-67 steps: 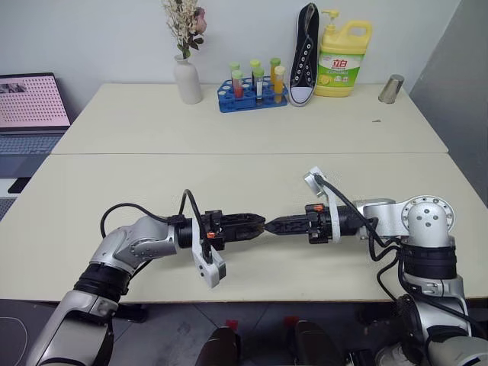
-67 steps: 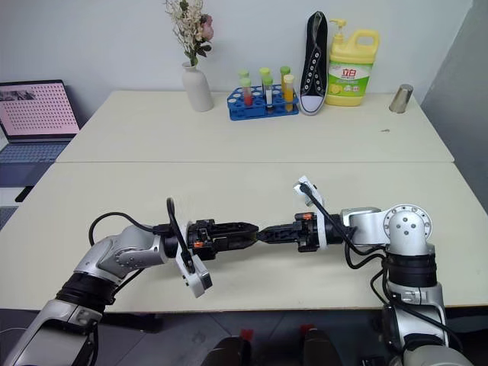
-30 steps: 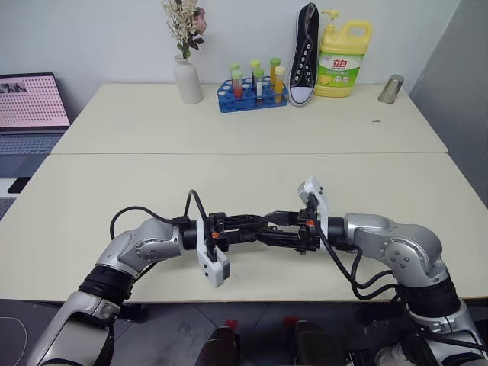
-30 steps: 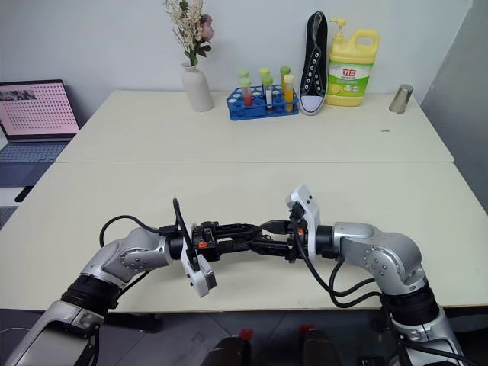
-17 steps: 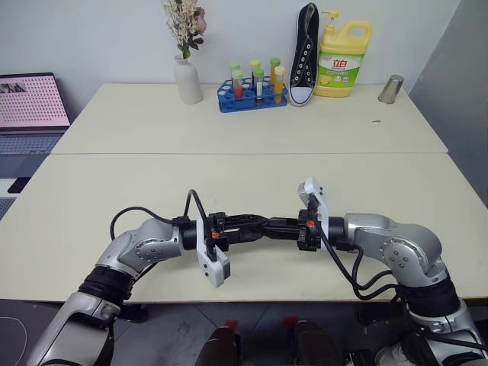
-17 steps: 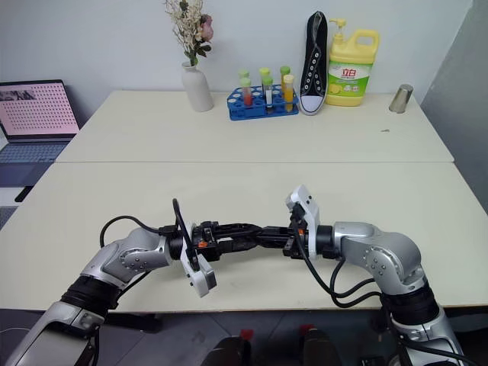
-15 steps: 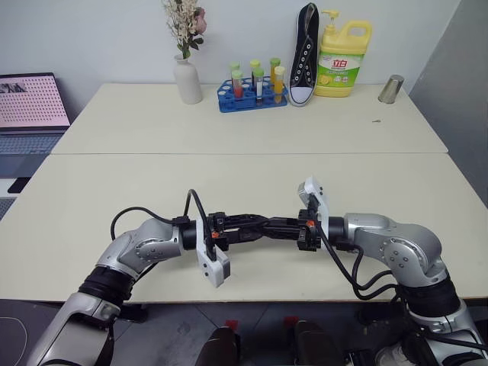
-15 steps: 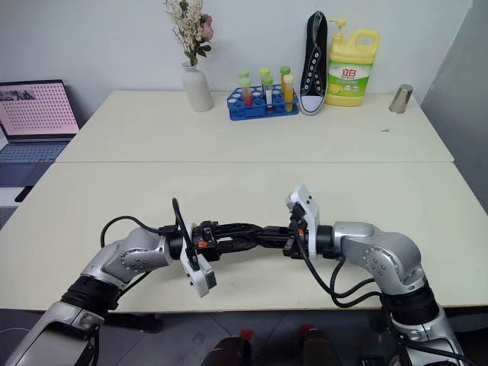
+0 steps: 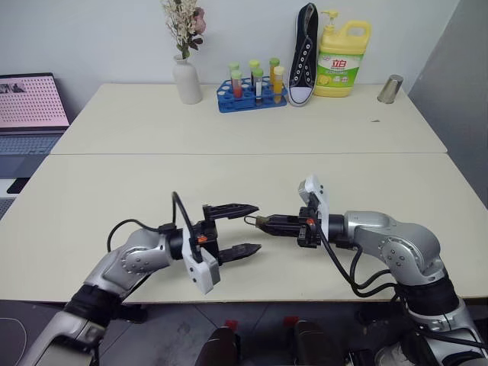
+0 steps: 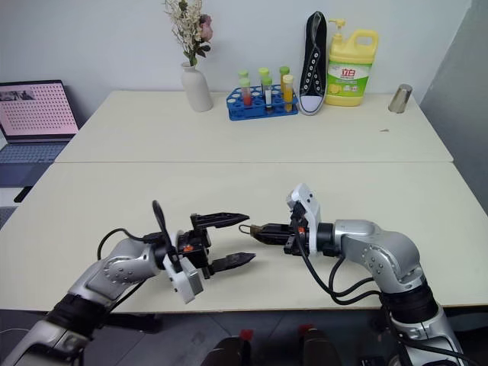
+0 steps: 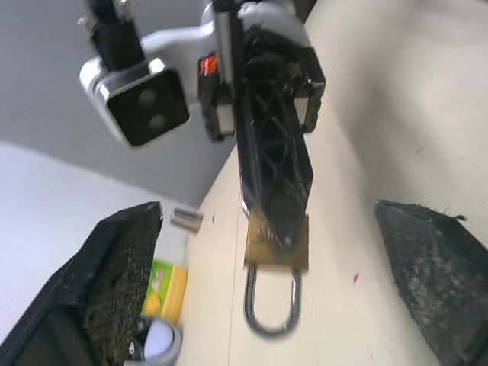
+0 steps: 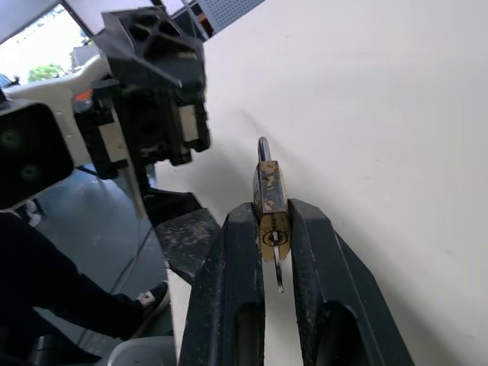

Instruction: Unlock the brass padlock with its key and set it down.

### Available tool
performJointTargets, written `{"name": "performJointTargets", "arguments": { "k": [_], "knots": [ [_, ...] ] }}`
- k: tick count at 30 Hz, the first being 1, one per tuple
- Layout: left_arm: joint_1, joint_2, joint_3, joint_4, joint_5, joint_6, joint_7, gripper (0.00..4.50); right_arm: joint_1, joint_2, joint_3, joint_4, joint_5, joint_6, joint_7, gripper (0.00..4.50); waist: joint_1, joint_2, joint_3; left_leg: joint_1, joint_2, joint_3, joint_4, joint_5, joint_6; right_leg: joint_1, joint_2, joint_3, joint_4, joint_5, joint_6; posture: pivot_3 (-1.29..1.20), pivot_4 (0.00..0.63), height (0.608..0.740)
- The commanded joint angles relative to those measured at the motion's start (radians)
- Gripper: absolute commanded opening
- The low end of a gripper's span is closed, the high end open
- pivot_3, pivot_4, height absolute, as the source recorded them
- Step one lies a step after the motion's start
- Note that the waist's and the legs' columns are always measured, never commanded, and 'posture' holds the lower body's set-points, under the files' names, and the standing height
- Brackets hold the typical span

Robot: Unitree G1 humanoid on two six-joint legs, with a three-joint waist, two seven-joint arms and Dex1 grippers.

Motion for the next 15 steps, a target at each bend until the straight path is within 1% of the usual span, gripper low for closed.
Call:
{"name": "performJointTargets", "arguments": {
  "k": [1, 4, 7, 11, 12, 15],
  "knots": [
    [0.031, 0.024, 0.068, -0.060, -0.081, 0.070, -0.003, 4.50, -0.018, -0.026, -0.002, -0.010, -0.039, -0.067, 0.037, 0.13, 0.001, 0.000, 0.000, 0.000, 0.000, 0.000, 0.000, 0.000, 0.000, 0.000, 0.000, 0.000, 0.000, 0.000, 0.000, 0.00, 0.150, 0.740],
    [0.020, 0.012, 0.116, -0.043, -0.247, 0.281, -0.038, 3.87, -0.025, -0.055, -0.008, -0.027, -0.062, -0.107, 0.061, 0.13, 0.001, 0.000, 0.000, 0.000, 0.000, 0.000, 0.000, 0.000, 0.000, 0.000, 0.000, 0.000, 0.000, 0.000, 0.000, 0.00, 0.150, 0.740],
    [-0.002, -0.011, 0.129, -0.065, -0.363, 0.441, -0.099, 2.86, -0.030, -0.070, -0.014, -0.048, -0.060, -0.119, 0.077, 0.13, 0.000, 0.000, 0.000, 0.000, 0.000, 0.000, 0.000, 0.000, 0.000, 0.000, 0.000, -0.001, 0.000, 0.000, 0.000, 0.00, 0.150, 0.740],
    [0.001, -0.045, 0.130, -0.111, -0.458, 0.602, -0.184, 1.53, -0.029, -0.088, 0.000, -0.064, -0.065, -0.133, 0.100, 0.13, 0.001, 0.000, 0.000, 0.000, 0.000, 0.000, 0.000, 0.000, 0.000, 0.000, 0.000, 0.000, -0.001, 0.000, 0.000, 0.00, 0.150, 0.740],
    [0.006, -0.056, 0.121, -0.121, -0.497, 0.680, -0.212, 1.09, -0.029, -0.091, 0.004, -0.071, -0.065, -0.137, 0.108, 0.13, 0.001, 0.000, 0.000, 0.000, 0.000, 0.000, 0.000, 0.000, 0.000, 0.000, 0.000, 0.000, -0.001, 0.000, 0.000, 0.00, 0.150, 0.740],
    [0.013, -0.082, 0.093, -0.165, -0.603, 0.915, -0.295, 0.21, -0.028, -0.087, 0.012, -0.100, -0.057, -0.139, 0.111, 0.13, 0.001, 0.000, 0.000, 0.000, 0.000, 0.000, 0.000, 0.000, 0.000, 0.000, 0.000, 0.000, -0.001, 0.000, 0.000, 0.00, 0.150, 0.740]
  ]
}}
